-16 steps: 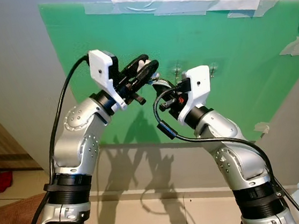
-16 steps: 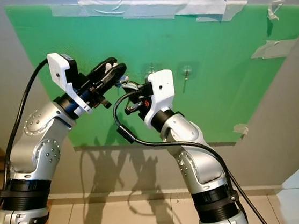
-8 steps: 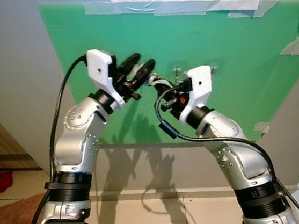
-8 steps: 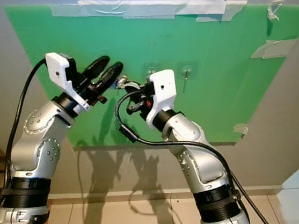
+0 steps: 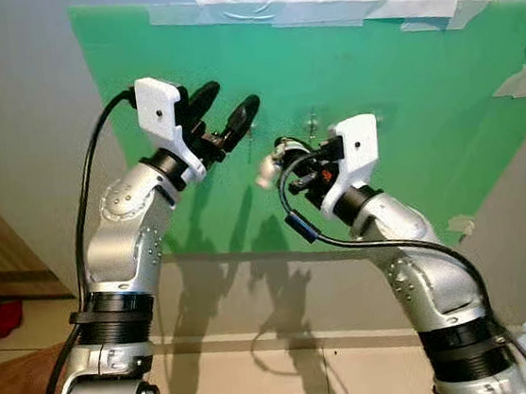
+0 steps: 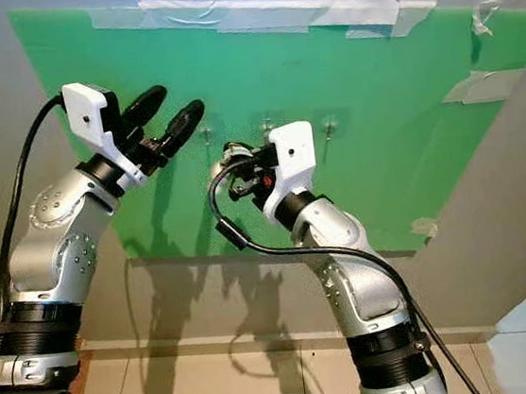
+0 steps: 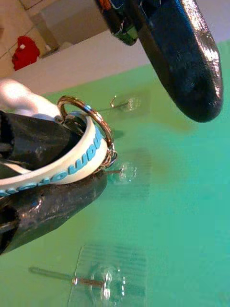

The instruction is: Hang keys on a hook

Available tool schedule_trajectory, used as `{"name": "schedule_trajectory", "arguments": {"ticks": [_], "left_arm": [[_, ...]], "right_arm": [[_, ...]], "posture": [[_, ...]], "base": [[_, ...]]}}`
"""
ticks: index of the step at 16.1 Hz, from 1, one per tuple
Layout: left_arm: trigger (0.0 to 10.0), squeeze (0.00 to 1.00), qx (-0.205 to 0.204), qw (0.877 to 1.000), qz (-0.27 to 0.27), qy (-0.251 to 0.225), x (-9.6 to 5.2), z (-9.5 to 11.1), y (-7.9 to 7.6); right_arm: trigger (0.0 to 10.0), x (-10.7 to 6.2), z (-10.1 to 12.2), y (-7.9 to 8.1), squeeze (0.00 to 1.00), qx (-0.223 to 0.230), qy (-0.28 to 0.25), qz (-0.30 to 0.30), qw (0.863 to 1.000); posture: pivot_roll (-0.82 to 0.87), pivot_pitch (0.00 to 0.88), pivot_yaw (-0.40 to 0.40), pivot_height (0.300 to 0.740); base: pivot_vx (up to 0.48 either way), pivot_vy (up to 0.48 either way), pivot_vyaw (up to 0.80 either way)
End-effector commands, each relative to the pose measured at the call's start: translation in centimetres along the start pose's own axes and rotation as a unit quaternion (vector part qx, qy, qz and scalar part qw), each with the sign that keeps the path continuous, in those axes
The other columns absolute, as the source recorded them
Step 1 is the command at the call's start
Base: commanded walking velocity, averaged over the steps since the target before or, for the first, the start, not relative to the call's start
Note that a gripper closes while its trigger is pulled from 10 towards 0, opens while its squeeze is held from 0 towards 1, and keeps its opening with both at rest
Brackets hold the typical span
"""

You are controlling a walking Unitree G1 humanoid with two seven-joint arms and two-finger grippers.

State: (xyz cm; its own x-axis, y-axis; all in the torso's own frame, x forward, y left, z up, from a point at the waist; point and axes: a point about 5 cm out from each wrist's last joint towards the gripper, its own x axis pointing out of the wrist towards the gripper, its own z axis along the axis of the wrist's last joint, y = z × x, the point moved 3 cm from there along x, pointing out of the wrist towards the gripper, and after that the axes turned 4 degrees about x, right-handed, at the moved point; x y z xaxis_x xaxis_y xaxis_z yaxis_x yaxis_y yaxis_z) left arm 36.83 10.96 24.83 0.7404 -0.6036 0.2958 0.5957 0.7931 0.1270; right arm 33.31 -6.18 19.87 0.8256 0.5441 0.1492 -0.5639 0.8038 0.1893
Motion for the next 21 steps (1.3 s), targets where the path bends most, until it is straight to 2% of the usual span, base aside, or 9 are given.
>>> {"name": "schedule_trajectory", "arguments": {"ticks": [1,4,5,9,10,11,12,13,21], "left_arm": [[10.0,1.0,0.008,1.0,-0.005,0.003,0.3,0.1,-0.2],[10.0,1.0,0.015,0.999,-0.026,0.02,0.5,-0.6,-1.4],[10.0,0.57,0.021,0.999,-0.029,0.025,0.6,-0.8,-1.6],[10.0,0.56,0.024,0.999,-0.027,0.025,0.7,-0.8,-1.8],[10.0,0.56,0.023,0.999,-0.027,0.025,0.6,-0.9,-1.8],[10.0,0.39,0.022,0.999,-0.028,0.026,0.6,-0.9,-1.9],[10.0,0.0,0.019,0.999,-0.03,0.025,0.6,-0.8,-1.9],[10.0,0.0,0.016,0.999,-0.02,0.023,0.6,-0.6,-1.6],[10.0,0.0,0.044,0.979,0.167,0.112,-4.9,-3.2,4.1]], "right_arm": [[0.0,0.3,1.0,0.1,0.0,-0.019,-0.015,0.011,1.0],[0.0,1.2,0.9,1.2,0.0,-0.171,0.009,0.091,0.981],[0.0,1.3,0.3,1.9,0.0,-0.234,0.028,0.132,0.963],[0.0,1.3,-1.0,1.9,0.0,-0.386,0.066,0.217,0.894],[0.0,1.3,-1.3,1.7,0.0,-0.434,0.069,0.24,0.866],[0.0,1.3,-1.5,1.6,0.0,-0.469,0.067,0.254,0.843],[0.0,1.4,-1.6,1.5,0.0,-0.48,0.066,0.26,0.835],[0.0,1.6,-1.6,1.3,0.0,-0.495,0.064,0.264,0.825],[0.0,2.1,-1.5,0.3,0.0,-0.508,0.027,0.245,0.825]], "posture": [[-0.08,0.003,0.006,0.74],[-0.08,0.004,0.004,0.74],[-0.08,0.004,0.003,0.74],[-0.08,0.005,-0.012,0.74],[-0.08,0.006,-0.013,0.74],[-0.08,0.007,-0.015,0.74],[-0.08,0.006,-0.016,0.74],[-0.07,0.007,-0.017,0.74],[-0.02,0.01,-0.019,0.74]], "base": [[0.0,0.0,0.0],[0.0,0.0,0.0],[0.0,0.0,0.0],[0.0,0.0,0.0],[0.0,0.0,0.0],[0.0,0.0,0.0],[0.0,0.0,0.0],[0.0,0.0,0.0],[0.0,0.0,0.0]]}}
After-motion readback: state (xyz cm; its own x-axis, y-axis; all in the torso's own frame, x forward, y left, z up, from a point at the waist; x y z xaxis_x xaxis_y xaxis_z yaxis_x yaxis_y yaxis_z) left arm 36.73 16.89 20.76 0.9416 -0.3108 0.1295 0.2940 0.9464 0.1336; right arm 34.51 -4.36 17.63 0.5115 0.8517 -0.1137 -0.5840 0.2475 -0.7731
